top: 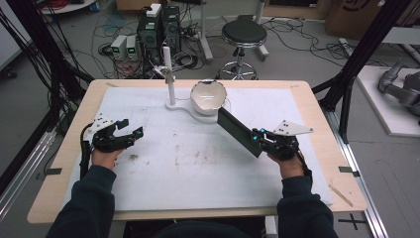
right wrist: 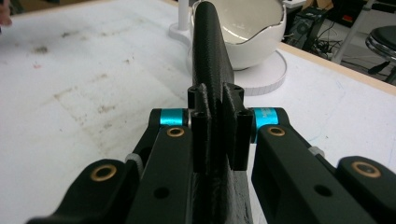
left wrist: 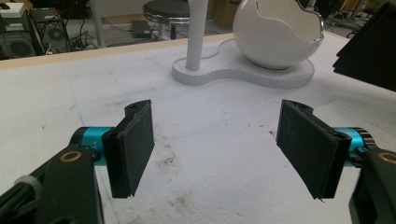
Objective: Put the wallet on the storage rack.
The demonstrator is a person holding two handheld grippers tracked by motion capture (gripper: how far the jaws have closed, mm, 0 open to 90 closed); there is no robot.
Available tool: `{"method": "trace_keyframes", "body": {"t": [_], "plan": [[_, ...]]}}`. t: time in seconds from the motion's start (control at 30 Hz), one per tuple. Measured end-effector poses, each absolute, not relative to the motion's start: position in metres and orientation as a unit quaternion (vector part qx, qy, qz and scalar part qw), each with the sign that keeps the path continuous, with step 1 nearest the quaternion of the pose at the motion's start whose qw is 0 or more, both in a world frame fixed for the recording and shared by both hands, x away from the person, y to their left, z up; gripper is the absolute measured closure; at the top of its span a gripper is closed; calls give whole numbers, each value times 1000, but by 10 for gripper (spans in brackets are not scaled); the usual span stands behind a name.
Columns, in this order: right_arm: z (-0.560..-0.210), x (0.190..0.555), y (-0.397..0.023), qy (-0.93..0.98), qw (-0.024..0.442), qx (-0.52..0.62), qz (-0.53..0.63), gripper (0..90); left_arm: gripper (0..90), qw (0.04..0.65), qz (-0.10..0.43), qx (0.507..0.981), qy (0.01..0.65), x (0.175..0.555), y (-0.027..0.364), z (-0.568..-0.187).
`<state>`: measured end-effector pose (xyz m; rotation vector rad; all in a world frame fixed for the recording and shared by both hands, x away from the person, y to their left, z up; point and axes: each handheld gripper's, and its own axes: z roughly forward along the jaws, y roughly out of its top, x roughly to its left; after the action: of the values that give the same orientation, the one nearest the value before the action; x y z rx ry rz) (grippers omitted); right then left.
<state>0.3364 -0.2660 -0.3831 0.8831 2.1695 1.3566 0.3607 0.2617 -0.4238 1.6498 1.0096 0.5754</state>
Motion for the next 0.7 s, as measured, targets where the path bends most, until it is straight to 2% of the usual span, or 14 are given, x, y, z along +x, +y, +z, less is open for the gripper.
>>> {"method": "trace_keyframes", "body": {"t": [0.23,0.4,0.53,0.7], "plan": [[-395,351,-282,765,194,379,483,819,276,531,242,693,423,361,261,-424],[-400,361,-295,746,205,409,484,760,276,530,242,694,423,361,260,-424],[-404,364,-303,737,181,420,499,682,276,530,242,694,423,361,260,-424],[-410,365,-301,743,171,418,493,630,276,531,242,694,422,360,261,-424]]}}
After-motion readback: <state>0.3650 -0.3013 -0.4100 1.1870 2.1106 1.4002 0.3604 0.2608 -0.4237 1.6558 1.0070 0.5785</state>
